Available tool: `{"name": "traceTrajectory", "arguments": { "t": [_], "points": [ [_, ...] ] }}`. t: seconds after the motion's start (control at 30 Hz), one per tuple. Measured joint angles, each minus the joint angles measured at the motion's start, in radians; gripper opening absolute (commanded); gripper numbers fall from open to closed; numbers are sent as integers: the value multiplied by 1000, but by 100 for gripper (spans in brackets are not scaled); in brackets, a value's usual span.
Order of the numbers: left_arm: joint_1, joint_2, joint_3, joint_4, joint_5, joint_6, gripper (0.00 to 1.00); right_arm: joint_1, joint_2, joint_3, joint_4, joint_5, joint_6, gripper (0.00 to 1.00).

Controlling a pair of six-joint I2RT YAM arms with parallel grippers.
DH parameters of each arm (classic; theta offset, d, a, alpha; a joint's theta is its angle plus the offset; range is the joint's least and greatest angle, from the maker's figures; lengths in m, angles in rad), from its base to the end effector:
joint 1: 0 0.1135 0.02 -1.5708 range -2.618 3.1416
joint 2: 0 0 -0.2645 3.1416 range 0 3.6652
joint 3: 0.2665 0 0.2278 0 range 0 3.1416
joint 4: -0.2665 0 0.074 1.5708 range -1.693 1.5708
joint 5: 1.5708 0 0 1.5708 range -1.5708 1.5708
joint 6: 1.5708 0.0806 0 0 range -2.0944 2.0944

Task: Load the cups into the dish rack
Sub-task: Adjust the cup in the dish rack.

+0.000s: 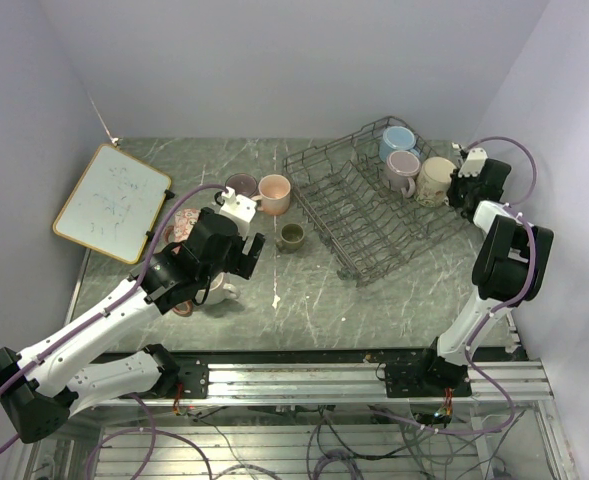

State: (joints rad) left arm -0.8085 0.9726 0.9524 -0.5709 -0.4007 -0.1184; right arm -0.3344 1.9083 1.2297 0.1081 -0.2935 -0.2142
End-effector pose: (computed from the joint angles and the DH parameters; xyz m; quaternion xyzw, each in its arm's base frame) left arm 0.1712 -0.1338 0.3050 0.2044 0.8455 -0.0490 0.4909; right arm 0.4266 -0.1235 0.1902 -0.0178 0.8707 -0.0050 0.4914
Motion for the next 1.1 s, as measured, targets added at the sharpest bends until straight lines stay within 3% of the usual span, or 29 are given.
{"name": "traceTrajectory", "arguments": {
  "t": [0.83,1.1],
  "points": [
    [0,3,0,-3,-8,0,98,-9,74,94,-45,-23,62,11],
    [0,3,0,-3,-8,0,98,-11,42,-1,15,-55,66,12]
  ]
}}
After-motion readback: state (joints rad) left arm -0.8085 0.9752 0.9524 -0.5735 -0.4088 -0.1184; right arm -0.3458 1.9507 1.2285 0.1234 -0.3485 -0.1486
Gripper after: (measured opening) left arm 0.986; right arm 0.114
